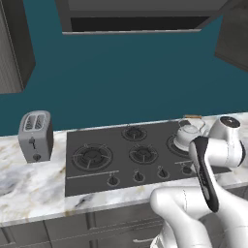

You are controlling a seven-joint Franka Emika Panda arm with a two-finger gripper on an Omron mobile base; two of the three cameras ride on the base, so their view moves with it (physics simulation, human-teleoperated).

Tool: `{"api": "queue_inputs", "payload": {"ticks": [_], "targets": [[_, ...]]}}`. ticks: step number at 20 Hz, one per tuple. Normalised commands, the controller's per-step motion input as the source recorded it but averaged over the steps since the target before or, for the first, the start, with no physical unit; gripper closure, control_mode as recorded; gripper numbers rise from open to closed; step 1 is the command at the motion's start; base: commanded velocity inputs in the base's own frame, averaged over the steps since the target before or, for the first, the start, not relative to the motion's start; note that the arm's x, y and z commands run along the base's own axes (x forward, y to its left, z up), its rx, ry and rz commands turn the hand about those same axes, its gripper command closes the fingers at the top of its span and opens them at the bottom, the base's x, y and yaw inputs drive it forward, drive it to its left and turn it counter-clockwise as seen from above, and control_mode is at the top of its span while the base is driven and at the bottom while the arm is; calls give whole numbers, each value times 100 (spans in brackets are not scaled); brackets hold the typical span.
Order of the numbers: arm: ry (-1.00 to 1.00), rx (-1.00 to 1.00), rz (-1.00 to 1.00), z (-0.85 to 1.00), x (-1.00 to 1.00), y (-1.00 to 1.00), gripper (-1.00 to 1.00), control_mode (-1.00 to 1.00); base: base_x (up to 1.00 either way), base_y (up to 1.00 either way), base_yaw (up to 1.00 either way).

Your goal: The kettle is done boiling. Turn off the stove, then wait for 300 timesteps before moving the kettle to the dining table.

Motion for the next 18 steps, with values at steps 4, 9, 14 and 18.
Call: {"api": "queue_inputs", "payload": {"ticks": [4, 9, 14, 18], "targets": [[6, 0, 0, -26, 9, 0, -100, -100, 0, 0, 0], [7, 0, 0, -21, 18, 0, -100, -100, 0, 0, 0], [6, 0, 0, -15, 22, 0, -100, -100, 0, 0, 0], [4, 0, 0, -18, 20, 0, -100, -100, 0, 0, 0]]}}
